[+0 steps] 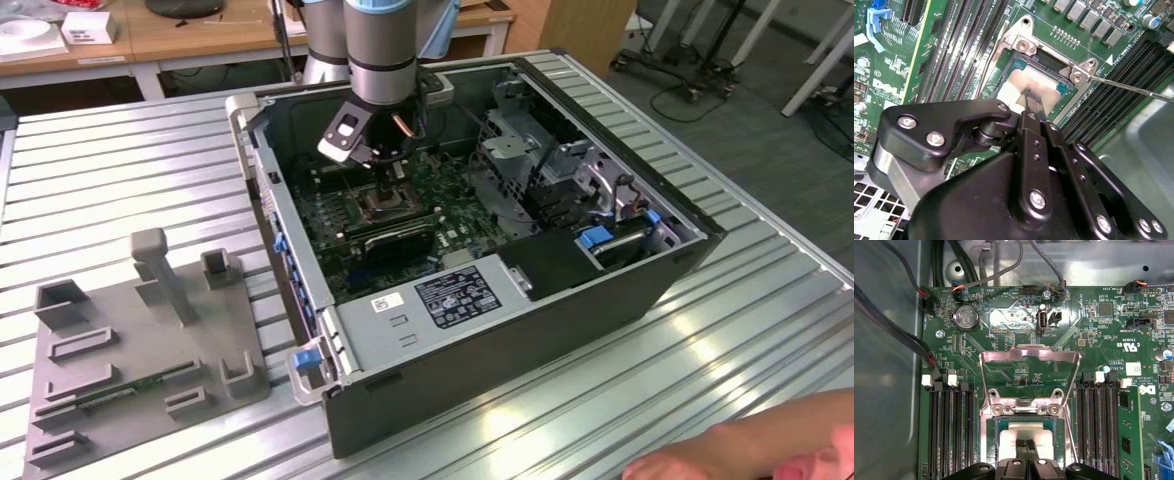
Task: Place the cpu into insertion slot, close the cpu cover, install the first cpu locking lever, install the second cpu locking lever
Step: 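Place the cpu into insertion slot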
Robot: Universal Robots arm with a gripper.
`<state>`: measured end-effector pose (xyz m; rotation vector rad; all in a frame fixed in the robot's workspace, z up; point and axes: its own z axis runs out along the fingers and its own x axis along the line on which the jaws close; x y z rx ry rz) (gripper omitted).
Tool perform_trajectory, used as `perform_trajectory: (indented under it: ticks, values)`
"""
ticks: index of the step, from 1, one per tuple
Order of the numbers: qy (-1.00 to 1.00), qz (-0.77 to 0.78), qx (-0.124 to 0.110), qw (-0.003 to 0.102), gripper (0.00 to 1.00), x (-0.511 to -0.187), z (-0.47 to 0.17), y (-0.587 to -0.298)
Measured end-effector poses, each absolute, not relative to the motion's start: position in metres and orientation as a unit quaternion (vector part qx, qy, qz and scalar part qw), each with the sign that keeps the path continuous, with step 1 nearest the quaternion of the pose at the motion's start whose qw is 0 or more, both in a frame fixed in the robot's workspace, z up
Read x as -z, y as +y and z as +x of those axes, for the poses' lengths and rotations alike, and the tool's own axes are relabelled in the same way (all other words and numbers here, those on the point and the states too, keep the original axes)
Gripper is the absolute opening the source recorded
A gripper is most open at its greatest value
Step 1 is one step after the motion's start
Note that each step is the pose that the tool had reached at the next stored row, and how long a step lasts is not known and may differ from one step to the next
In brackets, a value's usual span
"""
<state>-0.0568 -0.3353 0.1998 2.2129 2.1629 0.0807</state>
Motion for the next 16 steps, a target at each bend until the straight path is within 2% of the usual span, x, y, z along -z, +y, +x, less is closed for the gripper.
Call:
perform_trajectory:
  ticks: [16]
  values:
    - [0.699, 0.715, -0.026, 0.023, 0.11, -0.1968, -0.0571, -0.3357]
